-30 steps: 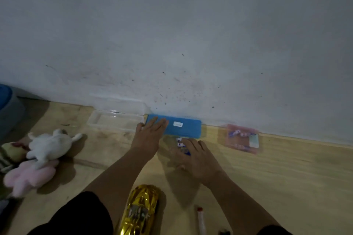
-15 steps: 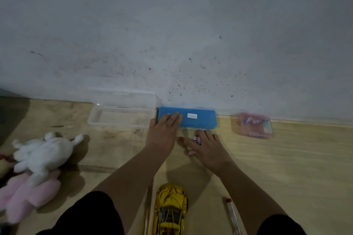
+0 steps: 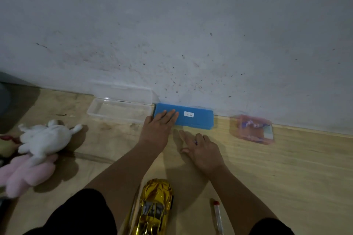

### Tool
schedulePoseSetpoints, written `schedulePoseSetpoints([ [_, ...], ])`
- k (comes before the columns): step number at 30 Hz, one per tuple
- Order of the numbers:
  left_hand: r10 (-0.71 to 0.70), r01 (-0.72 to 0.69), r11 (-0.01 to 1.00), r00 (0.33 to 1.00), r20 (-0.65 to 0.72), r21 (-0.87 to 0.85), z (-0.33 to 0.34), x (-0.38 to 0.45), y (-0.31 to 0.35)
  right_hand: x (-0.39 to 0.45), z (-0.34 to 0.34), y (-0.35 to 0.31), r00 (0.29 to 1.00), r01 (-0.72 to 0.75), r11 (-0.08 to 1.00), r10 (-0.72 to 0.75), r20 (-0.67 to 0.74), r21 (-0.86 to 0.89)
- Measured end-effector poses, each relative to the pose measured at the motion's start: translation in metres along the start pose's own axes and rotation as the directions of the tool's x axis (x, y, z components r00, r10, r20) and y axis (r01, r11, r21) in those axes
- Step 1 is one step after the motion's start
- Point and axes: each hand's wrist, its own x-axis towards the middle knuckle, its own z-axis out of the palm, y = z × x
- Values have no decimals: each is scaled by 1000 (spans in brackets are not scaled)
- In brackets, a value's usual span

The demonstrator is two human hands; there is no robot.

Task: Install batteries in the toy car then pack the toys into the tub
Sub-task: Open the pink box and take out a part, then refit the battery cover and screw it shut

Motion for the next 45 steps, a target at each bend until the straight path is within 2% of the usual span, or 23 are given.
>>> schedulePoseSetpoints([
  [4,-24,24,1000,998,55,-1,-2,1,1,9,-10,4,998,-59,996,56,39,70],
  [7,0,-2,999,998,66,39,-11,-3,-1,11,-29,6,961,-181,949,114,254,259],
  [8,-6,3,999,999,52,49,-15,-6,-1,9,-33,4,951,-217,926,129,282,310],
  [11,-31,31,1000,999,22,-1,-27,-22,-2,0,-48,-4,945,-270,892,174,277,363],
  [14,-61,64,991,998,28,-120,-36,-46,-4,-18,-60,-14,945,-301,864,212,250,404],
  [18,-62,94,969,988,143,-230,-41,-90,-3,-57,-77,-37,928,-361,783,250,275,506],
  [23,3,92,938,962,272,-333,-35,-151,8,-110,-71,-75,873,-477,707,313,374,522],
  [28,39,104,930,926,376,-352,-13,-196,17,-136,-67,-109,872,-469,762,322,368,447],
  [33,27,109,926,936,350,-361,-4,-209,23,-138,-57,-122,881,-473,655,329,341,589],
  [37,24,178,818,939,342,-547,-1,-204,12,-133,-59,-126,868,-497,610,344,359,617],
  [41,126,126,676,951,283,-726,-13,-203,-5,-127,-75,-129,889,-452,453,296,349,769],
  [45,171,107,492,961,217,-864,-32,-205,-12,-107,-107,-130,919,-392,430,216,328,814],
])
